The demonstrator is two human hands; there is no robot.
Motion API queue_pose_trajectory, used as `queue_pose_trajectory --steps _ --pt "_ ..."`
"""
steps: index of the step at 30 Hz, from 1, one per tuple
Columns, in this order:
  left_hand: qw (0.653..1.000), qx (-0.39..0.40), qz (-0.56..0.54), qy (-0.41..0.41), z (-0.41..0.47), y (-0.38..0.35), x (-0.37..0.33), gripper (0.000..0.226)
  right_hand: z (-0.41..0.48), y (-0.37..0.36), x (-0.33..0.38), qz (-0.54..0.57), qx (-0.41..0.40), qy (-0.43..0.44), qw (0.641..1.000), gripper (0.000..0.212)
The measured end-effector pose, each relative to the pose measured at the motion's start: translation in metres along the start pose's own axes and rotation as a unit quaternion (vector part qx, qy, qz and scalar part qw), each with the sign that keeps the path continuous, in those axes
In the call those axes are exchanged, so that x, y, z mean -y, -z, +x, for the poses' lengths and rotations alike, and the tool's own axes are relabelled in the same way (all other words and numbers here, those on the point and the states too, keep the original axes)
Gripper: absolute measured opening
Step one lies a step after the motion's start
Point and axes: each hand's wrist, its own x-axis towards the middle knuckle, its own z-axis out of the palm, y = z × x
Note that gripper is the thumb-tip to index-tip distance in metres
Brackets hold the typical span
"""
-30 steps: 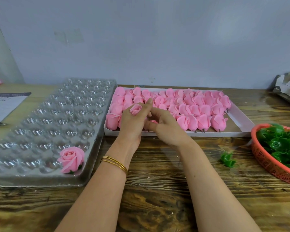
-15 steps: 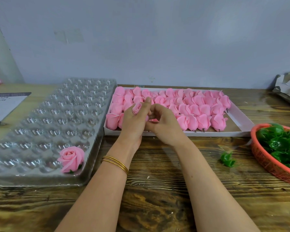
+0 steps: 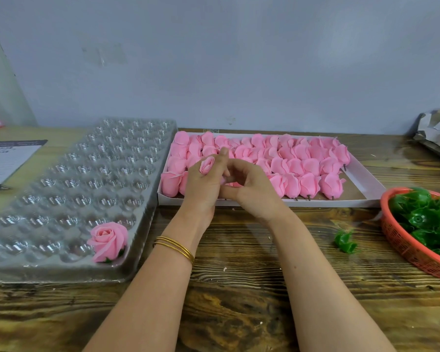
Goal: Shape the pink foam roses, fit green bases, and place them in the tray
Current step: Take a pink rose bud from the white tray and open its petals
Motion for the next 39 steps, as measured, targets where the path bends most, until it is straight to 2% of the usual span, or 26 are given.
queue_pose_trajectory --steps 5,10,13,17,21,25,29,33,39 --pt "1.0 -0.006 -0.01 0.012 0.0004 -0.0008 -0.0002 0.03 0.0019 -0.0014 -0.0039 0.001 -0.032 -0.006 0.999 0.032" --pt "1.0 0.007 -0.002 0.005 -0.0019 -0.0003 -0.0017 0.023 0.0027 0.0001 -0.004 -0.008 -0.005 0.013 1.0 0.033" --pt "1.0 0.007 0.01 0.006 -0.002 0.0001 -0.0026 0.026 0.0023 0.0034 -0.0055 -0.008 0.01 0.004 1.0 0.023" --pt "1.0 0.01 0.013 0.006 -0.0016 0.0004 -0.0023 0.039 0.0006 0.005 -0.0041 -0.002 0.031 0.003 1.0 0.036" --pt "1.0 0.008 0.003 -0.001 0.0001 -0.0003 -0.0006 0.041 0.0013 0.0034 -0.0018 -0.001 0.014 0.003 1.0 0.021" --pt "1.0 0.003 -0.012 0.0 0.0 -0.0024 0.0004 0.044 0.0019 0.0013 -0.0021 -0.001 -0.01 0.006 1.0 0.038" --pt "1.0 0.006 -0.012 0.006 -0.0017 -0.0026 -0.0006 0.029 0.0037 0.0001 -0.0069 -0.023 -0.029 0.007 0.999 0.032" --pt "1.0 0.018 0.012 -0.009 -0.0028 -0.0018 -0.0009 0.023 0.0039 0.001 -0.0068 -0.019 -0.011 0.018 1.0 0.033" --pt "0.997 0.038 0.044 -0.044 -0.0025 0.0014 -0.0003 0.035 0.0018 0.0032 -0.0053 -0.005 0.028 0.009 1.0 0.034"
